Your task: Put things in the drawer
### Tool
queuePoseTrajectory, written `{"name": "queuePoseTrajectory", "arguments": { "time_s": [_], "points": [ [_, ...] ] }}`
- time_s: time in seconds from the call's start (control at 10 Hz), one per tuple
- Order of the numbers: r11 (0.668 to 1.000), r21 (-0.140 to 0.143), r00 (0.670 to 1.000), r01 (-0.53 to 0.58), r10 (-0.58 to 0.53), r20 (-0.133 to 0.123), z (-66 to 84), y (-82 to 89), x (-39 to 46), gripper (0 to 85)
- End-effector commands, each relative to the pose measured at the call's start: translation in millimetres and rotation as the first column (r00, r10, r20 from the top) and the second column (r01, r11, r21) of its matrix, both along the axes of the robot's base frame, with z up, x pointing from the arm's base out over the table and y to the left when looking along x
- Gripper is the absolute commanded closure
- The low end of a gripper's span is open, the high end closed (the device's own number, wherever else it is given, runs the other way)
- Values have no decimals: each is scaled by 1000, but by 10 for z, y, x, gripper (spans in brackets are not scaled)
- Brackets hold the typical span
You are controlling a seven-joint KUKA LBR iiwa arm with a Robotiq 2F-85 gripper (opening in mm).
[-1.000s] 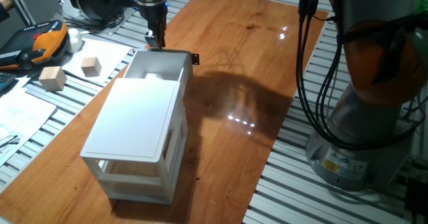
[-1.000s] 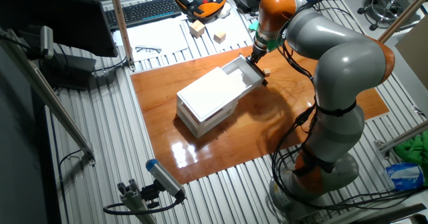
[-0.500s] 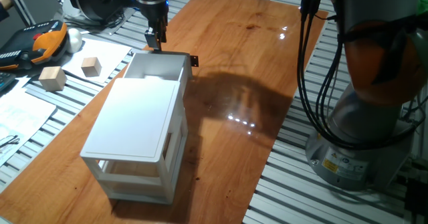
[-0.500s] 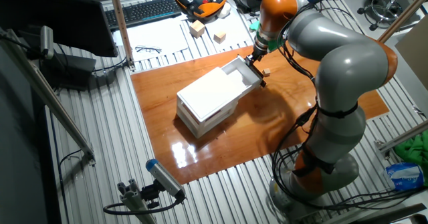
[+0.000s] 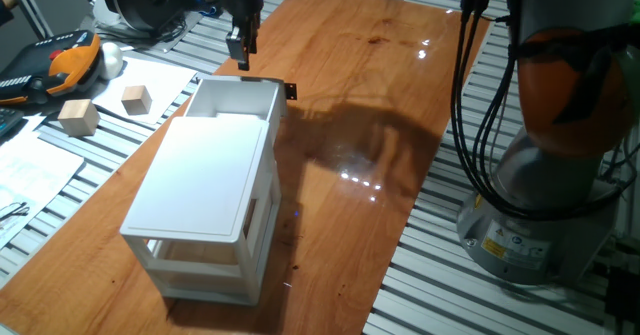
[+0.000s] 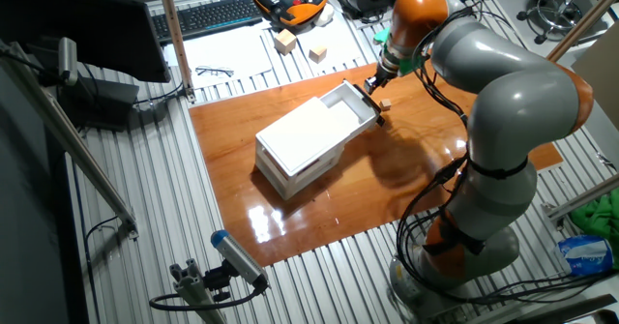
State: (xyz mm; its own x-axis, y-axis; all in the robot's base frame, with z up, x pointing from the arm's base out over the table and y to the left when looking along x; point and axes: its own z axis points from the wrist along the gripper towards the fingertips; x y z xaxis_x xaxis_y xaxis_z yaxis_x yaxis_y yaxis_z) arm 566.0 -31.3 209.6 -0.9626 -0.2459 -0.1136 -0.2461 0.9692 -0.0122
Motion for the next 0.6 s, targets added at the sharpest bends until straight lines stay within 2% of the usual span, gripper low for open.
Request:
{"name": "queuePoseTrajectory", "arguments": {
  "time_s": [0.0,0.2,0.3,0.4,0.5],
  "points": [
    [1000,1,1000,1,-1,-6,17,9,-8,340],
    [1000,9,1000,-7,7,-27,70,6,-47,680],
    [1000,11,1000,-1,1,-29,106,0,-76,850],
    [1000,4,1000,15,-14,-23,156,-1,-118,850],
    [999,10,999,33,-33,-22,177,-1,-135,850]
  ]
}}
